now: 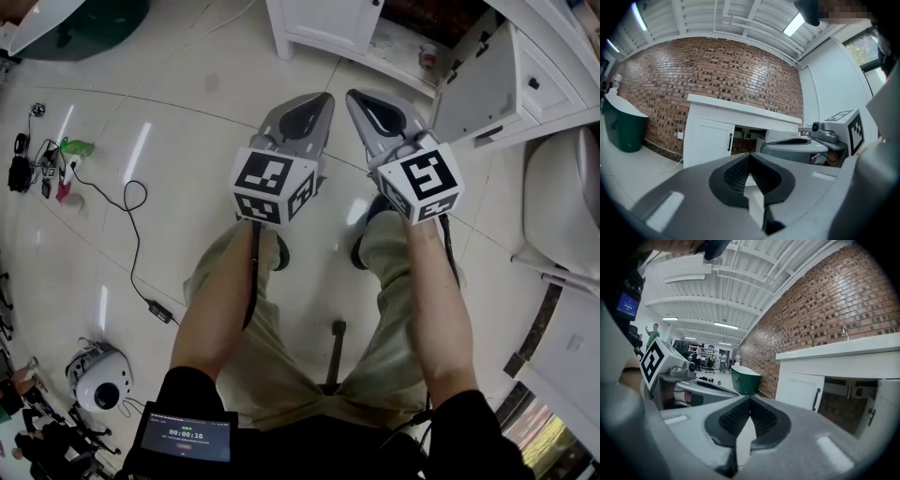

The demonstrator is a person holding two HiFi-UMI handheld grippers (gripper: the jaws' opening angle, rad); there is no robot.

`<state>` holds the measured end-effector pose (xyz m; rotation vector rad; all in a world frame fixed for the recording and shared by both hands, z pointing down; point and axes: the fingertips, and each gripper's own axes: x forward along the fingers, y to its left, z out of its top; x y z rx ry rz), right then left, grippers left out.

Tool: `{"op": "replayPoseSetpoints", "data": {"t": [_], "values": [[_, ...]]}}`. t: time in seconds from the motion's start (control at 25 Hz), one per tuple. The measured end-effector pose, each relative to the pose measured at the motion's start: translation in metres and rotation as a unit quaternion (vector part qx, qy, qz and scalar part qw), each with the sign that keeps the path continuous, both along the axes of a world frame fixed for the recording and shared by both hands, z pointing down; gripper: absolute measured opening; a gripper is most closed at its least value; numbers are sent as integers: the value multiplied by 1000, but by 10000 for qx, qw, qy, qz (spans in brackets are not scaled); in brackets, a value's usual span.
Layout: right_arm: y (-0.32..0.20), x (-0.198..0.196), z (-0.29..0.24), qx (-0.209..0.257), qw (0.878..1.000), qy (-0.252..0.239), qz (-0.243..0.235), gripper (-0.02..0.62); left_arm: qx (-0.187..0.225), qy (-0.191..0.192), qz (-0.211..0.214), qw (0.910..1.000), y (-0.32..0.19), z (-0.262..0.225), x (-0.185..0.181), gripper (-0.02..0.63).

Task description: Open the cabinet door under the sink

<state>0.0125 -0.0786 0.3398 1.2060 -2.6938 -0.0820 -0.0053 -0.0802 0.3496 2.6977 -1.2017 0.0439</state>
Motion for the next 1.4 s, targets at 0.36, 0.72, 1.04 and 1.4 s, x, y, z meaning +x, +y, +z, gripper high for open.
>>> {"op": "replayPoseSetpoints", "data": {"t": [0.36,0.72,1.04,1.4], "values": [[-5,-19,4,-117,9996,-204,-122,-9,140,-108,-29,9998,-5,-3,-6,17],[-9,-16,4,-131,9997,-185,-87,-9,114,-116,4,9999,-4,-2,-3,17],[-10,-16,7,-124,9999,-33,-70,-9,115,-147,18,9998,-4,-1,-3,17],[-10,-15,7,-121,9999,-35,-64,-9,130,-123,13,9998,-4,-3,-2,17]]}}
